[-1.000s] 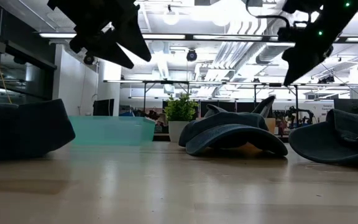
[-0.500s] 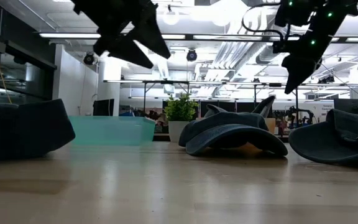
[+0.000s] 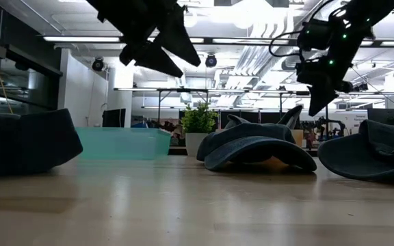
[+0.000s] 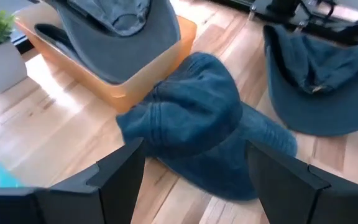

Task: Pick & Place hat
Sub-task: Put the light gray cap into the orange bin

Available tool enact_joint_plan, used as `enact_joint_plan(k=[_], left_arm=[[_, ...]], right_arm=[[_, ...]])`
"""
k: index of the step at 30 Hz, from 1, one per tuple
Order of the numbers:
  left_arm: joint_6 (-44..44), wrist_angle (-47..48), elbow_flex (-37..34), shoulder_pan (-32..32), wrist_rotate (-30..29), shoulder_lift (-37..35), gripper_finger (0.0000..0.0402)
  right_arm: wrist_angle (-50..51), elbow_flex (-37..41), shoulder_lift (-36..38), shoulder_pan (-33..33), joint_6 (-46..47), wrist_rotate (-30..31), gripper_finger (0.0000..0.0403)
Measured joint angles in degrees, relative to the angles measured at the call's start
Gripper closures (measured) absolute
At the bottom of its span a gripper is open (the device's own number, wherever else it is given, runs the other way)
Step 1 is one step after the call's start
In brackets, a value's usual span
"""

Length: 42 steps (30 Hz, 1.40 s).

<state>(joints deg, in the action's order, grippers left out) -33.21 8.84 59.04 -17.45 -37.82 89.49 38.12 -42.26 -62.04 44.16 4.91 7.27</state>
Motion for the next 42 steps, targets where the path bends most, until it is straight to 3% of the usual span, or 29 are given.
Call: enact_joint_plan(k=[14, 29, 42], left_arm=[[0.44, -1.84, 0.02, 0.26, 1.29, 0.79, 0.0131], [0.4, -2.33, 0.02, 0.26, 1.27, 0.79, 0.0131], [-0.04, -2.87, 0.02, 0.26, 1.27, 0.79, 0.0131]], right_arm=[[-16.01, 0.0, -7.87, 1.99, 1.0, -6.77, 0.0403], [-33.88, 0.0, -22.98, 2.01, 1.07, -10.53, 0.0403], [-35.74, -0.12, -25.43, 1.99, -0.46, -10.64, 0.0403]])
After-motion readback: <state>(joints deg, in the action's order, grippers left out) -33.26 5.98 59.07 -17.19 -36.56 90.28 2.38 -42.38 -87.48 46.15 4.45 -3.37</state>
